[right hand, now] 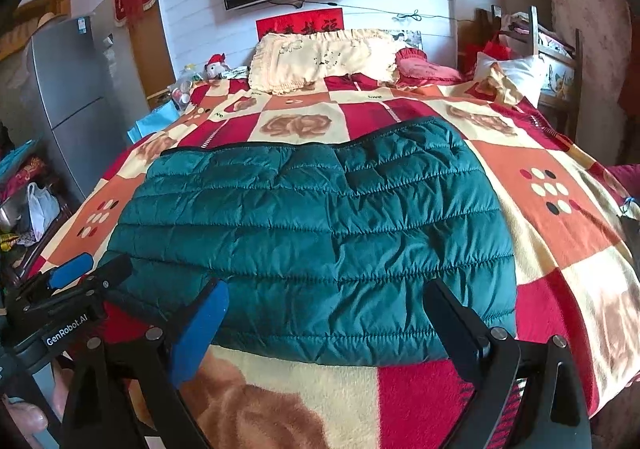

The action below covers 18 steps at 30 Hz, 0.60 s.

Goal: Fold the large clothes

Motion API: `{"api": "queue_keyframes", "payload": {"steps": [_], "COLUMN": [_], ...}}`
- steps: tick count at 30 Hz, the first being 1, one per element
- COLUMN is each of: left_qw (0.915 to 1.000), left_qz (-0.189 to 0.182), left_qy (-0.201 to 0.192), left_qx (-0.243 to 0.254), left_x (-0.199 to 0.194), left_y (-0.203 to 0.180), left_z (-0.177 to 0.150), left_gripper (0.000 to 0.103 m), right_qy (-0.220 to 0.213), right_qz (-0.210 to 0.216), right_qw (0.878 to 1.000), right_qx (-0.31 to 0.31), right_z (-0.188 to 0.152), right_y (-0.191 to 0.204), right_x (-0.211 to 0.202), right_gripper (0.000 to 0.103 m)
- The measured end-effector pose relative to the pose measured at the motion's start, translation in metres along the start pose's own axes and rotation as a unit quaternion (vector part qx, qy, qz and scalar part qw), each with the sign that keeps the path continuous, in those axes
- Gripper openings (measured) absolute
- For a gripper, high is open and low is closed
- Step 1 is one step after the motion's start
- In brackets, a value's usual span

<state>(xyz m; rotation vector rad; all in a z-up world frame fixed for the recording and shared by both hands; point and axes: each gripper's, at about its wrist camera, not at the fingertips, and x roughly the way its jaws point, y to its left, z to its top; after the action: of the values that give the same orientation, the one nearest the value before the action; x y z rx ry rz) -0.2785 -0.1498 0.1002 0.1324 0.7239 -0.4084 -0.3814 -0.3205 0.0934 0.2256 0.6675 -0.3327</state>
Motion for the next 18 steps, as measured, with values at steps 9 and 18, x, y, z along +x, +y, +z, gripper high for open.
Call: {"api": "queue_keyframes", "payload": {"steps": [9,18], "left_qw": [1.0,1.0], "left_qz": [-0.001,-0.001], "left_qy": [0.0,-0.002], "left_qx": [0.001,0.003], "left_x": [0.0011,0.0016], "left_y": [-0.0002,-0.0007], "left_z": [0.0002,0.0], "left_gripper": [0.069,0.069], "right_qy": [0.003,0.005], "right_qz": [0.004,0.006], "right_qw": [1.0,1.0], "right_qx": [0.005,0.005], "right_z": [-0.0013,-0.0018], "right_y": [-0.001,0.0008], "right_x": [0.0005,0.0006], "right_gripper": [0.097,0.097]}}
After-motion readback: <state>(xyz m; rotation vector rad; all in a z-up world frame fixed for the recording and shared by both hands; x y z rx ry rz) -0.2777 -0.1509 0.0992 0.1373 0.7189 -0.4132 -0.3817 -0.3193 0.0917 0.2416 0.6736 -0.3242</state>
